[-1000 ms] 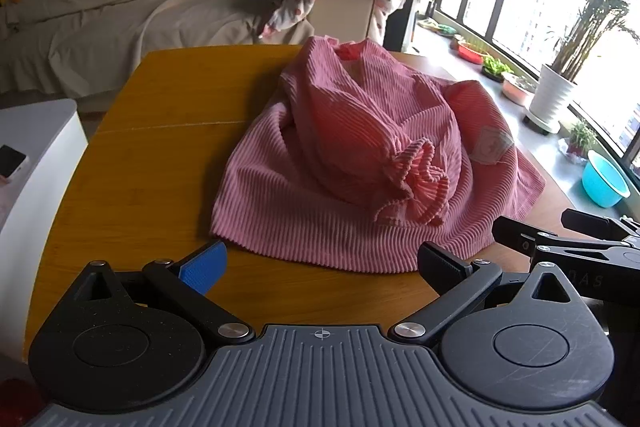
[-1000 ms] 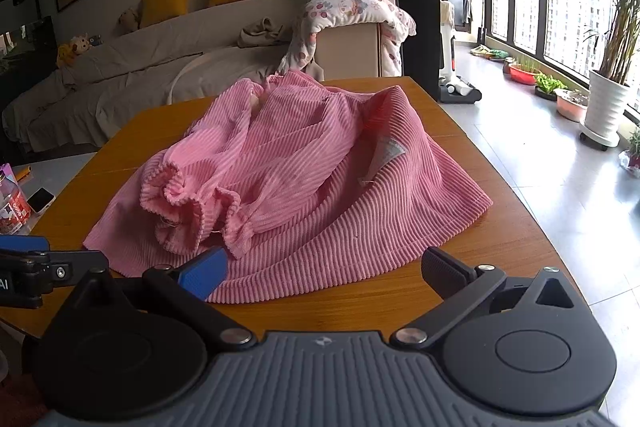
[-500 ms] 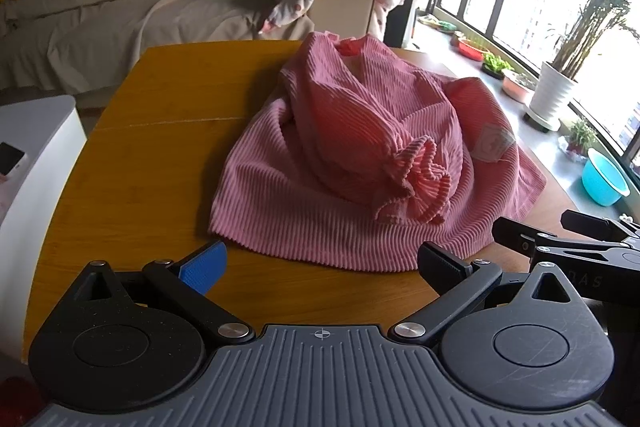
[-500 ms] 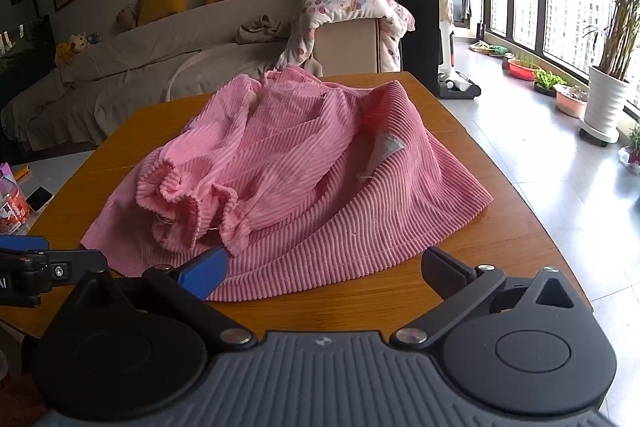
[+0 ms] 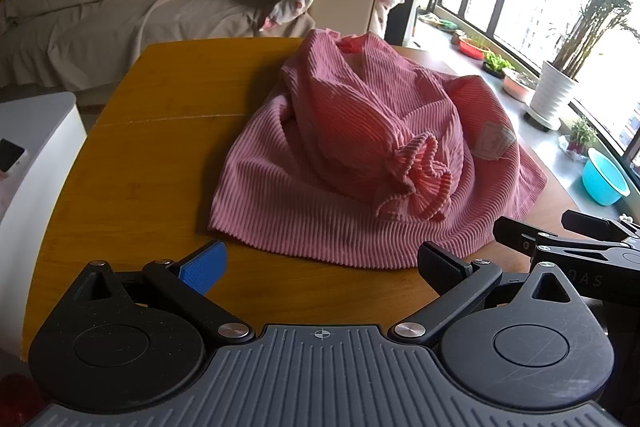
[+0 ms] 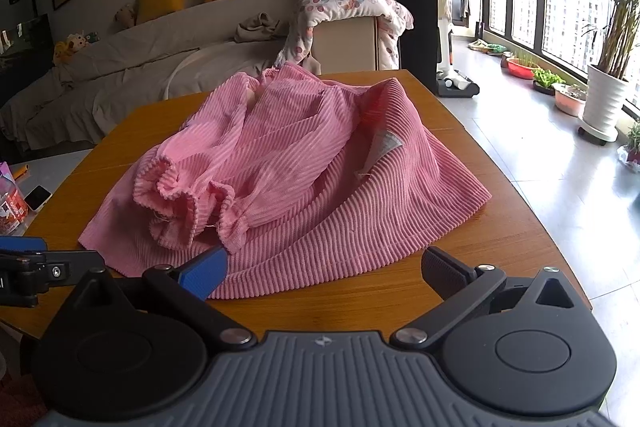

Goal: Fold clothes

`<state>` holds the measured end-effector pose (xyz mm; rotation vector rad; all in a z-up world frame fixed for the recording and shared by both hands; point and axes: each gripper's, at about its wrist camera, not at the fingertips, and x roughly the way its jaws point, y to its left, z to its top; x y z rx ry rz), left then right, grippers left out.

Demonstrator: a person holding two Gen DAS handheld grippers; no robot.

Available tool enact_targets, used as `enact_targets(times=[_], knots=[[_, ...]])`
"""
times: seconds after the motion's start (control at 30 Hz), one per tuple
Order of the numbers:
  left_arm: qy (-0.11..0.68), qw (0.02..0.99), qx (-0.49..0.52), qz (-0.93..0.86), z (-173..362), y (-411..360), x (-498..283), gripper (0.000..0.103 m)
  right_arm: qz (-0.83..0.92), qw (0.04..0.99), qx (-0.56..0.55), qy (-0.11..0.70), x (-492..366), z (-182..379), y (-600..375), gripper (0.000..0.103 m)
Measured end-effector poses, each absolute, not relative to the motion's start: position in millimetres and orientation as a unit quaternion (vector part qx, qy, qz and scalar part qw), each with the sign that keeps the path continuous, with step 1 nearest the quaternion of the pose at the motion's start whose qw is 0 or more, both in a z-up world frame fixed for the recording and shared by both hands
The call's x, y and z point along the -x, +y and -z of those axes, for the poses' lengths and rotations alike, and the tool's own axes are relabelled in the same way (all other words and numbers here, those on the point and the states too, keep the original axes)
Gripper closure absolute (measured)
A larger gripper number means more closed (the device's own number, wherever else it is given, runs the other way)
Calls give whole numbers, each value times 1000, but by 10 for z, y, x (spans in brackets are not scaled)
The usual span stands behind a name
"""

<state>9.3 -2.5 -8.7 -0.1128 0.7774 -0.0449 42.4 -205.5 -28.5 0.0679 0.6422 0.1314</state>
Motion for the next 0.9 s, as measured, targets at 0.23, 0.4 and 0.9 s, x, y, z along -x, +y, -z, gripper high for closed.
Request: enact_targets(times=[0.23,0.4,0.9], knots=[[382,922,57,22,92,-17,-99,0,-65,946,-30,317,-430,266,-2056,0],[384,921,60,23,101,-8,-100,0,-64,945,-24,319,-432,261,-2043,0],[401,914,66,26,174,-3,-177,0,-64,944,-23,324,-471,272,-2073,0]])
